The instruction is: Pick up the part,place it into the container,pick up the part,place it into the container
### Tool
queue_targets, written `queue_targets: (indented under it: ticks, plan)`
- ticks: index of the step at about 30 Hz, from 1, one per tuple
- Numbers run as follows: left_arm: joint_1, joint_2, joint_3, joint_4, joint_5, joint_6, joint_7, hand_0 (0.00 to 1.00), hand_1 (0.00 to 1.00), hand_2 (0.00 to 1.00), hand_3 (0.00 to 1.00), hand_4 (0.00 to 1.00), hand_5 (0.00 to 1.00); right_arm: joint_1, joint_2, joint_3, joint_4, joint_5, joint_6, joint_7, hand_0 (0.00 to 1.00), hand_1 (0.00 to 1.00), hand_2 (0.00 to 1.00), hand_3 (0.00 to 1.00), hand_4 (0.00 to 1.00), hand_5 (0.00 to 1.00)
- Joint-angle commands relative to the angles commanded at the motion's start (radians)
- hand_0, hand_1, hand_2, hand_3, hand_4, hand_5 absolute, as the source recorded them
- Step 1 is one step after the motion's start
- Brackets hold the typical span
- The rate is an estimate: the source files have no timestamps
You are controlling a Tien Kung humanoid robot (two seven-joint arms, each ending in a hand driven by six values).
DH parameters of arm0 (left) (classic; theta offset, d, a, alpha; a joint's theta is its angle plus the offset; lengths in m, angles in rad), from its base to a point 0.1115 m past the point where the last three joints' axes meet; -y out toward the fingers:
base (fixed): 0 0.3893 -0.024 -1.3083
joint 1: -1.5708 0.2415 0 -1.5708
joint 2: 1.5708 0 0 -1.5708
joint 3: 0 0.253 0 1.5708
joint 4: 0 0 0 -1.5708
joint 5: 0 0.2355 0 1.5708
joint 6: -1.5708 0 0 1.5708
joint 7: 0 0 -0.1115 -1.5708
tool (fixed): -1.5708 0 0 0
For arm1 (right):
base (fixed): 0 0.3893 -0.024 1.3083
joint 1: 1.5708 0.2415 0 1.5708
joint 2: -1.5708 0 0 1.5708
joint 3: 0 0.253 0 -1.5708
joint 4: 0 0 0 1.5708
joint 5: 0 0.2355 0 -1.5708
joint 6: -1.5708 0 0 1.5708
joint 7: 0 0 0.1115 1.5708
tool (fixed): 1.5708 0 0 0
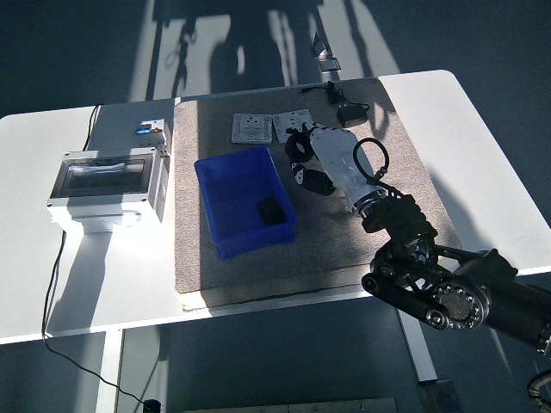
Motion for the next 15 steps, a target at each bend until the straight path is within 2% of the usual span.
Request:
queue_targets:
  ticks: [5, 6, 12, 13, 15]
  plan:
    - [-0.003, 0.001, 0.002, 0.000, -0.005, 0.003, -0.003, 0.707, 0.711, 0.724, 0.710, 0.850, 0.998, 0.035, 0.013, -0.100, 0.012, -0.007, 0.060, 0.009, 0.427, 0.220, 0.574, 0.538, 0.002, 0.002]
    - [-0.003, 0.002, 0.003, 0.000, -0.007, 0.004, -0.004, 0.707, 0.711, 0.724, 0.710, 0.850, 0.998, 0.037, 0.015, -0.110, 0.008, -0.006, 0.068, 0.007, 0.636, 0.530, 0.636, 0.609, 0.002, 0.002]
    - [-0.004, 0.003, 0.004, 0.000, -0.013, 0.008, -0.007, 0.706, 0.712, 0.724, 0.708, 0.849, 0.998, 0.040, 0.023, -0.134, -0.024, -0.011, 0.121, -0.008, 0.636, 0.530, 0.636, 0.609, 0.002, 0.002]
    - [-0.004, 0.003, 0.004, 0.000, -0.013, 0.008, -0.008, 0.705, 0.712, 0.724, 0.705, 0.849, 0.998, 0.039, 0.024, -0.137, -0.027, -0.012, 0.130, -0.012, 0.746, 0.756, 0.718, 0.670, 0.013, 0.002]
    - [-0.004, 0.003, 0.004, 0.000, -0.014, 0.009, -0.008, 0.705, 0.712, 0.724, 0.705, 0.849, 0.998, 0.039, 0.025, -0.139, -0.033, -0.018, 0.144, -0.019, 0.746, 0.756, 0.718, 0.670, 0.013, 0.002]
